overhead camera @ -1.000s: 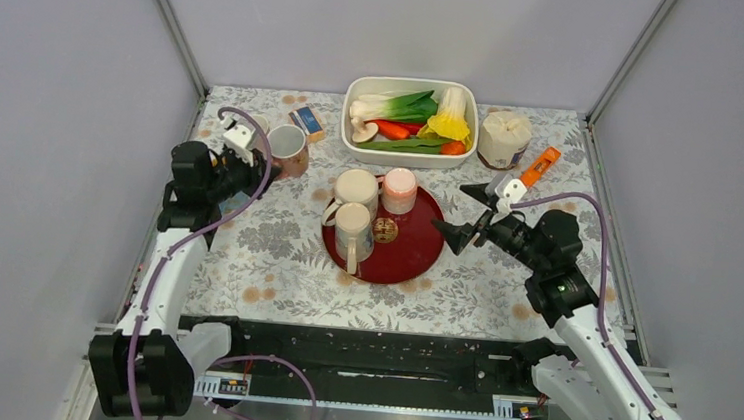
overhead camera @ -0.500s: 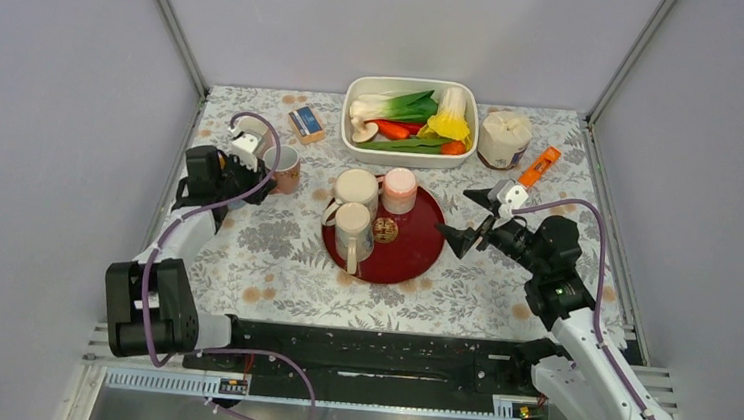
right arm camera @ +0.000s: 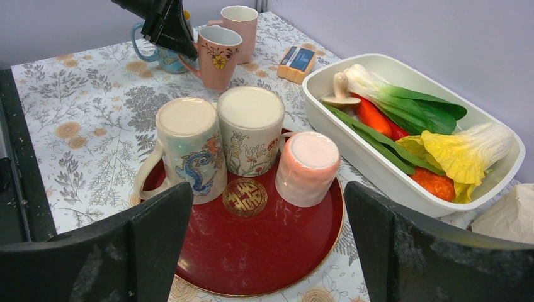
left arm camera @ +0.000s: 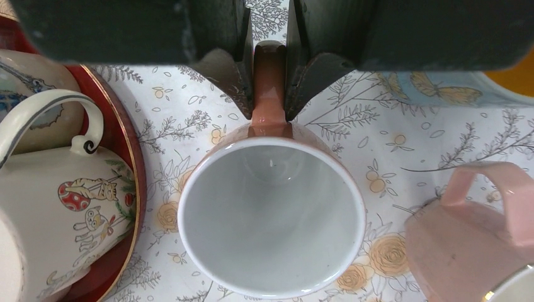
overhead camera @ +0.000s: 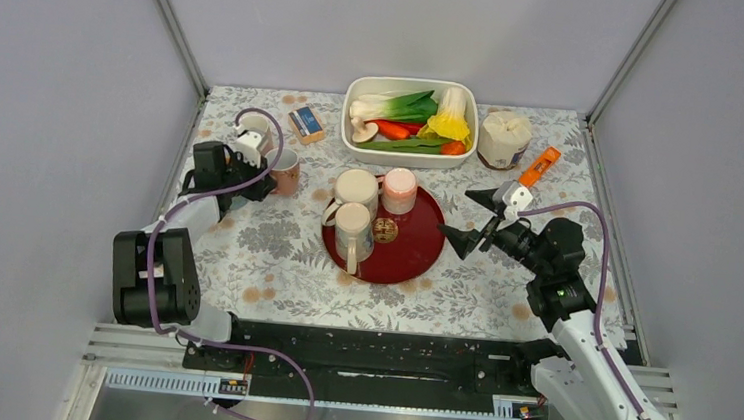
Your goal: Turn the mug right side up
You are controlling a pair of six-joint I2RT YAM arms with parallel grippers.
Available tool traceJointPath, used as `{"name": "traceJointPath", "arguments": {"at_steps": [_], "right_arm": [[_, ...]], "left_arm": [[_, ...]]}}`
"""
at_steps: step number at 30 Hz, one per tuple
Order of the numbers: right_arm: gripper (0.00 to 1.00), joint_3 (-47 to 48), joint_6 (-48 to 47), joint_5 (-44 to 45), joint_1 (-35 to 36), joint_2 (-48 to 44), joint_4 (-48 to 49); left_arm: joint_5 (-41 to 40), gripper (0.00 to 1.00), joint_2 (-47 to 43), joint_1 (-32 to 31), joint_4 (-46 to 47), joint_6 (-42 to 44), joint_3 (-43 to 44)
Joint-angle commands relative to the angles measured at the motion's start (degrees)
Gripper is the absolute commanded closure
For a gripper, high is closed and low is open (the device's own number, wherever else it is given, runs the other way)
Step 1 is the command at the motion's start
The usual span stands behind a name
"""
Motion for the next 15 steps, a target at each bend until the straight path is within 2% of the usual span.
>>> {"name": "traceJointPath", "arguments": {"at_steps": [1, 15], "right_arm": [[0.01, -0.20, 0.85, -1.06, -0.65, -0.67, 3.29], [0.00, -0.17, 1.82, -1.62, -1.35, -1.28, 3.67]], "left_arm": [[-1.05, 0.93, 0.70, 0.14, 2.84, 0.84, 6.13], [-5.33, 0.82, 3.53, -2.73, -3.64, 3.22, 10.38]]}}
